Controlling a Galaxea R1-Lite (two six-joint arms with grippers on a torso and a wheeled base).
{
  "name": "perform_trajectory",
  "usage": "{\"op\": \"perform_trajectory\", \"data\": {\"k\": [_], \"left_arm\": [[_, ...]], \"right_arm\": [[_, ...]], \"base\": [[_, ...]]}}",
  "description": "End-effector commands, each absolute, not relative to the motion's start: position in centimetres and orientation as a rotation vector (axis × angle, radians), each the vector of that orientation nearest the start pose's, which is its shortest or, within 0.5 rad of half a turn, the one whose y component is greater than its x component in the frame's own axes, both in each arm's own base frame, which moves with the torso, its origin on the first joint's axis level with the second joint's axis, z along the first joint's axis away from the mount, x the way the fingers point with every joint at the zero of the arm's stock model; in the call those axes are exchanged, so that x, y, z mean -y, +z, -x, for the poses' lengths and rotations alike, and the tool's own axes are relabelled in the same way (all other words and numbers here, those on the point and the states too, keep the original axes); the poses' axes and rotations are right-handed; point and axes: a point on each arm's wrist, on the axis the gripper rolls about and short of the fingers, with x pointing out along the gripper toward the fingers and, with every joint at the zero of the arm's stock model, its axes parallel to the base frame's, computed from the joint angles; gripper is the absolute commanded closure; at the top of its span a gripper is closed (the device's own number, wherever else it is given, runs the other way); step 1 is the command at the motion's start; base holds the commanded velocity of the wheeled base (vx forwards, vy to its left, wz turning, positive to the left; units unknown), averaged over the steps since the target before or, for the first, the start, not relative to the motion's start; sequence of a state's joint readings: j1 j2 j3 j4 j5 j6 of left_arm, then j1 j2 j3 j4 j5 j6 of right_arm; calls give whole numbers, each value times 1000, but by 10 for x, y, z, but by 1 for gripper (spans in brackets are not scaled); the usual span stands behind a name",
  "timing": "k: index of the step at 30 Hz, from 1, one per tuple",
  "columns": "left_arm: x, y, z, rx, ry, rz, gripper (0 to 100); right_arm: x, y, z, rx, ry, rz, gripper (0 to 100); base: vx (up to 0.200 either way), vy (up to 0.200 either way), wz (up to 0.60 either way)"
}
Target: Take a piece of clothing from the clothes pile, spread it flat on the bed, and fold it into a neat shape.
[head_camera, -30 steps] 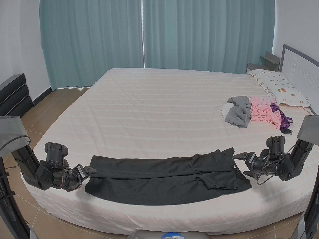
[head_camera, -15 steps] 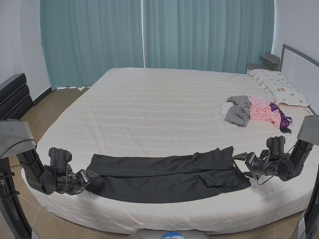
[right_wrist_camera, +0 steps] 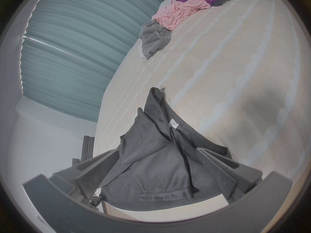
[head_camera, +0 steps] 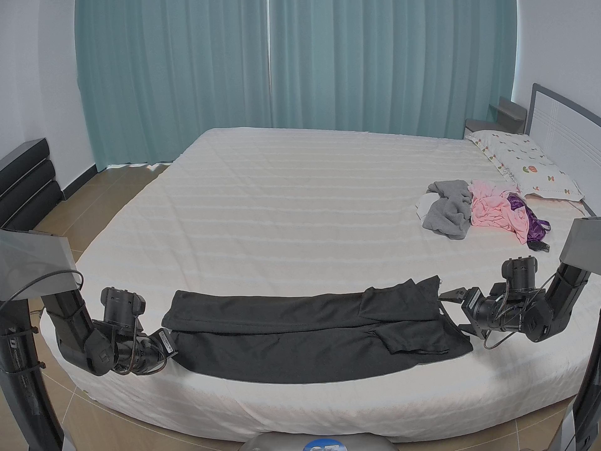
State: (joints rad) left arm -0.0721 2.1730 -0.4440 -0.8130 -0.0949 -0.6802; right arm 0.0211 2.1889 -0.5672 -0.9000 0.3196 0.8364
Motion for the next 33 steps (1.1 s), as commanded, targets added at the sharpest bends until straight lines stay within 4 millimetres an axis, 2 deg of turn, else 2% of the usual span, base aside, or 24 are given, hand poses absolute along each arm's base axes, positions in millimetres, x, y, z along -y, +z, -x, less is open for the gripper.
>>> {"op": "perform_trajectory", "data": {"k": [1, 8, 24, 25, 29, 33], "left_arm": [[20, -20, -278, -936, 182, 636, 100], [23, -25, -262, -959, 254, 485, 100], [22, -23, -264, -948, 259, 487, 100], [22, -23, -264, -947, 257, 489, 0], [22, -19, -264, -931, 253, 496, 0], [19, -4, -268, -869, 240, 526, 0]], "right_arm": [[-14, -1, -316, -817, 6, -898, 0], [-13, -1, -316, -815, 4, -900, 0], [-13, 0, -316, -814, 5, -898, 0], [-13, -1, -316, -815, 4, -898, 0], [-13, 0, -316, -813, 6, -898, 0], [-19, 4, -314, -815, 24, -897, 0]], "base": [[0, 0, 0], [0, 0, 0], [0, 0, 0], [0, 0, 0], [0, 0, 0], [0, 0, 0]]}}
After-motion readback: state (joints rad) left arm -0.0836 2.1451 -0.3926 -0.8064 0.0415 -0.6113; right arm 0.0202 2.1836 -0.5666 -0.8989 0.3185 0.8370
